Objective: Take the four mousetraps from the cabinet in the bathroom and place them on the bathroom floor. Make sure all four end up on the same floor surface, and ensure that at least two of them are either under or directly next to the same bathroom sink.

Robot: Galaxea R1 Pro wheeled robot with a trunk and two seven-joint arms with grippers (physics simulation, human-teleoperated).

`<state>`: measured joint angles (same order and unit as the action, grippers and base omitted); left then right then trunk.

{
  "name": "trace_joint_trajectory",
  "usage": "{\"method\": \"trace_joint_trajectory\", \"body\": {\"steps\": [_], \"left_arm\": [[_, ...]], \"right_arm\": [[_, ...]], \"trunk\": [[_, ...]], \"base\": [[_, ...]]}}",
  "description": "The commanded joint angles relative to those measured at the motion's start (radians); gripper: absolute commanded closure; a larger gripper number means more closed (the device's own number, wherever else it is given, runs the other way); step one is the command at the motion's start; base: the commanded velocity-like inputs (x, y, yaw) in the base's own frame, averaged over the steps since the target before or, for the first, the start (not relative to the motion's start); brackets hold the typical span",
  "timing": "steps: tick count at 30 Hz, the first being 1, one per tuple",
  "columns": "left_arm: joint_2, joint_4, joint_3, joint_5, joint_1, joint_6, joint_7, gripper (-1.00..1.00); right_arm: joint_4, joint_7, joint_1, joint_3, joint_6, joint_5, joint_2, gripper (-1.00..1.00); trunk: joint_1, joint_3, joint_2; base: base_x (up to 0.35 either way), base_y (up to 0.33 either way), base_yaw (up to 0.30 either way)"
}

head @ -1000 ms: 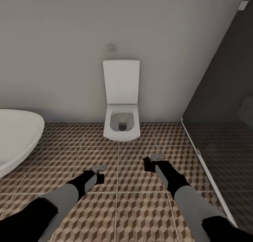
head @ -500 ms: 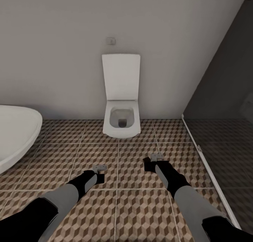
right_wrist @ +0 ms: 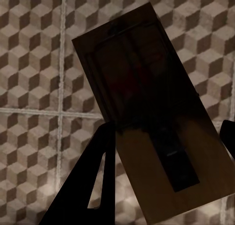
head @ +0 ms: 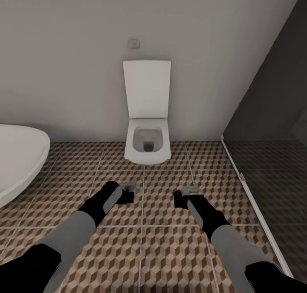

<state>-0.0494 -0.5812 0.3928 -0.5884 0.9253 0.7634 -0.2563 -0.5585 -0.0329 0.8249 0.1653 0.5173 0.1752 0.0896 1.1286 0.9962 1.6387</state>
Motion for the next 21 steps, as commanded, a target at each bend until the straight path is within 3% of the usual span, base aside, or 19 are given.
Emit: {"method": "trace_joint_trajectory", "body": {"steps": [1,4,7,15,21], "left_arm": [[0.001,-0.052,-0.023,-0.009,0.000,0.046,-0.052,1.00],[-0.001,-0.149,-0.068,-0.009,0.006,0.121,-0.169,1.00],[0.000,-0.177,-0.081,-0.009,0.009,0.150,-0.214,1.00],[0.010,-0.173,-0.083,-0.011,0.010,0.160,-0.225,1.00],[0.010,-0.091,-0.081,-0.016,0.010,0.153,-0.203,1.00]], "right_arm": [[-0.001,-0.004,0.000,0.011,0.004,0.007,-0.001,1.00],[-0.001,-0.004,0.000,0.022,0.004,0.007,-0.001,1.00],[-0.001,-0.004,0.000,0.025,0.004,0.007,-0.001,1.00],[-0.002,-0.004,0.000,0.024,0.004,0.007,-0.001,1.00],[-0.008,-0.004,0.000,0.020,0.004,0.007,-0.002,1.00]], "trunk": [[0.000,0.002,0.000],[0.000,0.007,0.000],[0.000,0.012,0.000],[0.000,0.026,0.000],[0.000,0.035,0.000]], "base": [[0.000,0.000,0.000],[0.000,0.000,0.000],[0.000,0.000,0.000],[0.000,0.000,0.000],[0.000,0.000,0.000]]}}
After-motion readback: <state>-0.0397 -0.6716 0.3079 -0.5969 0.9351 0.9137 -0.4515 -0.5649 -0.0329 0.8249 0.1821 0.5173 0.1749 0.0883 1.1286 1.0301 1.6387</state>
